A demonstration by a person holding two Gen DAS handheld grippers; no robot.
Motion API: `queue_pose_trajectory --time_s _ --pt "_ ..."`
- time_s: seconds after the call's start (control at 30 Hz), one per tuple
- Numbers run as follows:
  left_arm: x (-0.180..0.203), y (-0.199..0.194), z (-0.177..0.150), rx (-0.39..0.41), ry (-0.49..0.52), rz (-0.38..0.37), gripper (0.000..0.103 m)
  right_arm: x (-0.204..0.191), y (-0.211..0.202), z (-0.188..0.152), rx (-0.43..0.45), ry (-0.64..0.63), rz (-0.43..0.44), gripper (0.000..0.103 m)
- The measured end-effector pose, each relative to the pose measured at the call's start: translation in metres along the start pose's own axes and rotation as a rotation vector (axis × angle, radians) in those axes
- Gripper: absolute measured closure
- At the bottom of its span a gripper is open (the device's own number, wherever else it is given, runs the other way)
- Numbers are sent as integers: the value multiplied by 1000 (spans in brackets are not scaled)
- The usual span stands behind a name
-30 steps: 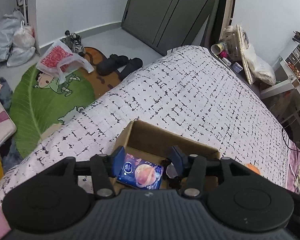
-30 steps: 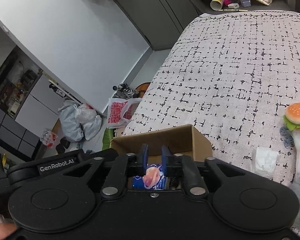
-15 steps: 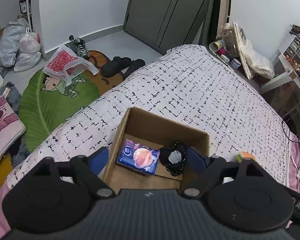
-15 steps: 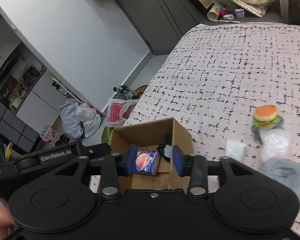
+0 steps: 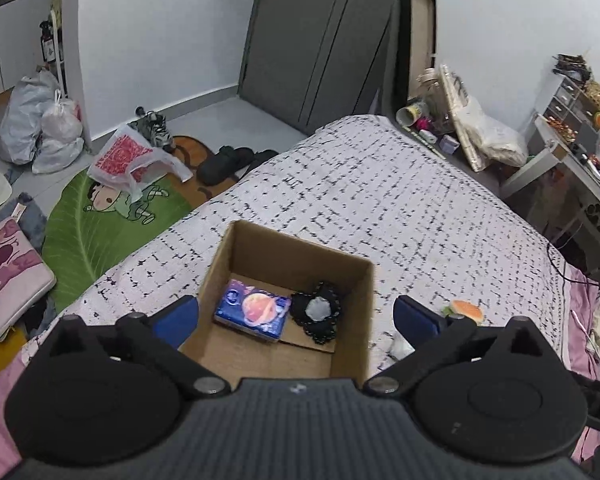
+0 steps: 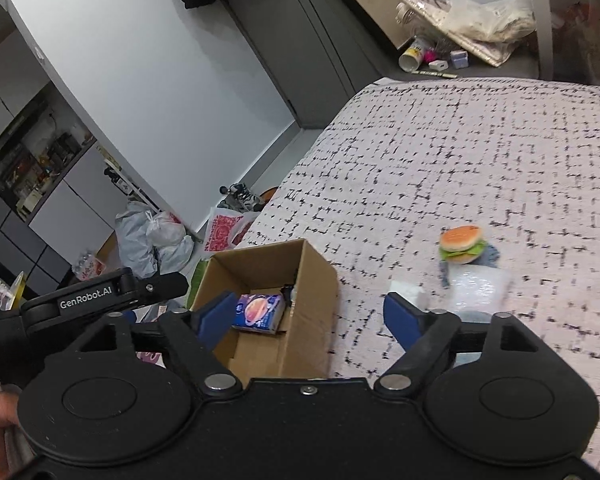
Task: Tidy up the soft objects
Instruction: 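Open and withdraw both tools from the box toward the plush, then close both tools on the fluffy grey-blue plush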
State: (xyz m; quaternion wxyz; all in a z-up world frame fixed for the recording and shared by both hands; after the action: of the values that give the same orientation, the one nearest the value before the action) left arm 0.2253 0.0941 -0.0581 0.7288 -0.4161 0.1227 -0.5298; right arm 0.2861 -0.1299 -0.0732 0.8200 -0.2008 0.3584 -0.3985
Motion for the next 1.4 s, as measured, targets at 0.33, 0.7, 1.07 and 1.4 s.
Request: queue_pose_trajectory --time_s 0.33,0.7,1.07,1.4 --pt "27 -17 -18 -7 1 -40 0 25 -33 -5 26 5 -23 12" --pt "55 -31 -39 -24 51 -22 0 50 -63 -11 47 11 -35 9" --pt "79 -40 -65 -43 74 -5 0 77 -83 -19 39 18 -27 3" --pt "101 -42 -82 -18 82 7 1 109 -91 -26 76 48 -29 3"
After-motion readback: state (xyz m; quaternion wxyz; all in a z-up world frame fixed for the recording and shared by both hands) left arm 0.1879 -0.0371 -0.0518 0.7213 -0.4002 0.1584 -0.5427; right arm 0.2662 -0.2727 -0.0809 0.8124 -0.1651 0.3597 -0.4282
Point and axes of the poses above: each gripper's, at about its wrist camera, not at the fingertips, and y roughly the way its jaws point, x to its right, z to its top, the point moved 10 cm from there along y, roughly the way its jaws point, and after that the axes turned 4 degrees about -y, right-handed, at the moved point
